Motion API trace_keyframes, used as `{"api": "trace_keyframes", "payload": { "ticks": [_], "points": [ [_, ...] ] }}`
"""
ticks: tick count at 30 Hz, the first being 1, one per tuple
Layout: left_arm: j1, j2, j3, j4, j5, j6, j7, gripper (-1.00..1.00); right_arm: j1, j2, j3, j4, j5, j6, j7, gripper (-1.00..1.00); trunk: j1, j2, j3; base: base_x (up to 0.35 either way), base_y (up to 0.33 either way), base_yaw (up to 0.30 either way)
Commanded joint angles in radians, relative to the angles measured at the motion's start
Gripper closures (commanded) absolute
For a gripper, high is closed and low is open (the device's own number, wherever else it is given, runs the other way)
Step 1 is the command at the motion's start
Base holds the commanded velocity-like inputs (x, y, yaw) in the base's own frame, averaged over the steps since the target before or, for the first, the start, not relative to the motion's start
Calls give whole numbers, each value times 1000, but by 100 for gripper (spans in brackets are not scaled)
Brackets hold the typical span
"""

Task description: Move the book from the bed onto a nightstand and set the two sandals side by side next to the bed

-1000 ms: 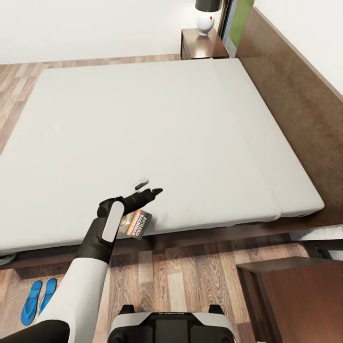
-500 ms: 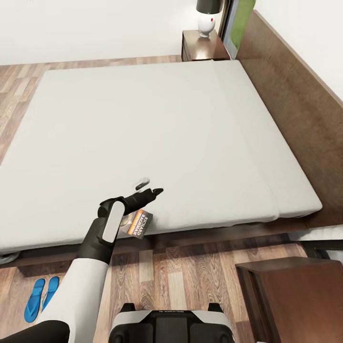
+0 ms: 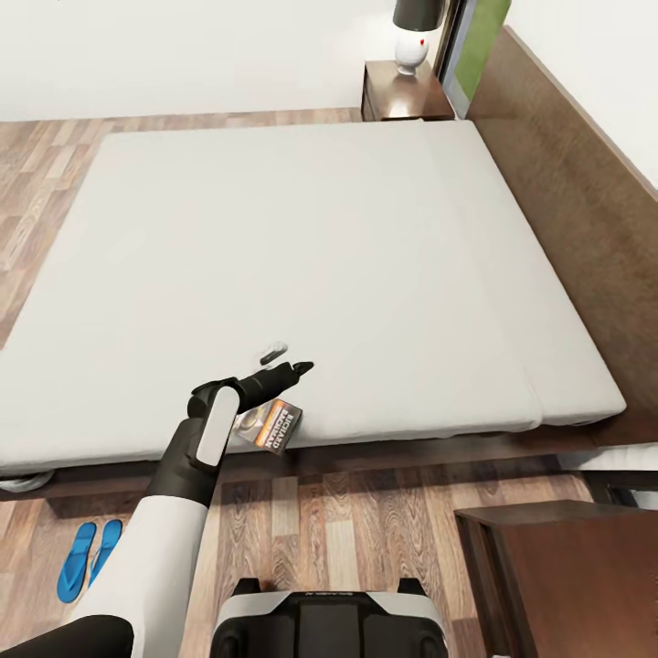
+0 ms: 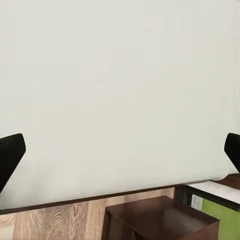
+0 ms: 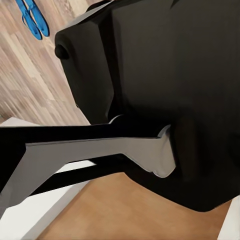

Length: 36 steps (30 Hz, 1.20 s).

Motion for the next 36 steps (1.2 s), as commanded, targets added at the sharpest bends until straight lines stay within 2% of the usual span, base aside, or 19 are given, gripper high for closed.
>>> {"api": "trace_keyframes", "payload": {
  "ticks": [1,10,17,24,26,29,36],
  "points": [
    [0,-1,4,0,0,6,-3,-100,0,0,-3,0,-5,10,4,-100,-4,7,3,0,0,96],
    [0,-1,4,1,1,6,-4,-100,0,0,-3,0,-5,10,4,-100,-38,70,31,0,0,168],
    [0,-1,-20,1,1,7,-5,-100,0,0,-3,0,-5,10,4,-100,-65,119,53,0,0,34],
    [0,-1,-25,0,2,7,-5,-100,0,0,-3,0,-5,10,4,-100,-92,168,75,0,0,1],
    [0,-1,-25,0,9,7,-5,-100,0,0,-3,0,-5,10,4,-100,-100,182,81,0,0,0],
    [0,-1,-25,0,42,6,-5,-100,0,0,-3,0,-5,10,4,-100,-111,203,90,0,0,0],
    [0,-1,-25,0,66,7,-4,-100,0,0,-3,0,-5,10,4,-100,-138,252,112,0,0,0]
  ]
}}
